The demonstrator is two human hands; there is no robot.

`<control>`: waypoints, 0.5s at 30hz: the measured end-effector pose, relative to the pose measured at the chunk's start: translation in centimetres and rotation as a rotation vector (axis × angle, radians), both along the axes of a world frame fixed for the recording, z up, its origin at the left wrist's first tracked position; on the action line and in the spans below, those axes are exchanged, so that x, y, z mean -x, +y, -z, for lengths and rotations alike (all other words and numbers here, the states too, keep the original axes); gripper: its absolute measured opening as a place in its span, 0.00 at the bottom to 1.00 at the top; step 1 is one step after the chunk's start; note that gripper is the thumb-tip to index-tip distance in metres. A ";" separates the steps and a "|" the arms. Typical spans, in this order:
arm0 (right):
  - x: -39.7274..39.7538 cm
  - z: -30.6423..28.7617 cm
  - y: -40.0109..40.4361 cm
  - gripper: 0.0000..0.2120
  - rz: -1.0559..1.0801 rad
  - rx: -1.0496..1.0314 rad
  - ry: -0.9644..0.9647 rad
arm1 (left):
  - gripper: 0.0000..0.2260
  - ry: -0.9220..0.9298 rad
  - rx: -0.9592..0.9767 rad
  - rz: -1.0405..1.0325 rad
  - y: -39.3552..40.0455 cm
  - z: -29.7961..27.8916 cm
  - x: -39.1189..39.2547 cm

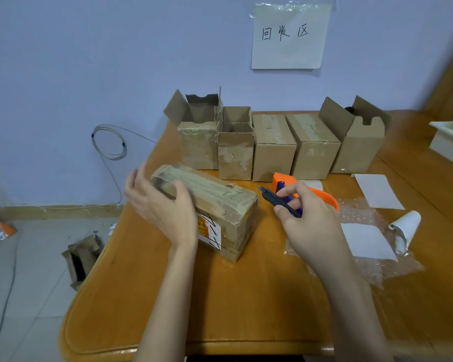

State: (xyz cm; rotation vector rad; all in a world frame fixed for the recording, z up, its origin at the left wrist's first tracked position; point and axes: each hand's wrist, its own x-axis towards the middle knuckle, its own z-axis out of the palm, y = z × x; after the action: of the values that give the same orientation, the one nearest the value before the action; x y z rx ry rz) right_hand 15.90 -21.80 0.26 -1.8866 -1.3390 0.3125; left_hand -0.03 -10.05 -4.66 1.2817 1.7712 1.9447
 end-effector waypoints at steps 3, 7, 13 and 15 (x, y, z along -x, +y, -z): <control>-0.2 0.0 -0.2 0.08 -0.005 -0.016 0.037 | 0.13 0.405 -0.021 0.381 0.8 -2.4 0.0; -0.4 0.3 -0.2 0.08 -0.011 -0.021 0.062 | 0.18 1.019 0.305 0.713 2.5 -3.9 -0.2; -0.7 0.7 0.1 0.04 0.010 -0.099 0.107 | 0.20 0.961 0.417 0.475 2.1 -3.1 -1.3; -0.8 0.7 0.5 0.03 0.035 -0.160 0.134 | 0.22 0.929 0.478 0.316 1.8 -3.2 -2.0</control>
State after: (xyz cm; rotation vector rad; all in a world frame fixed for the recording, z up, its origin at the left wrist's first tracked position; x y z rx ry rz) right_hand 16.65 -21.34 -0.46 -1.7227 -1.2043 0.2996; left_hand 2.02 -8.22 -1.47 2.2584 2.0004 0.6792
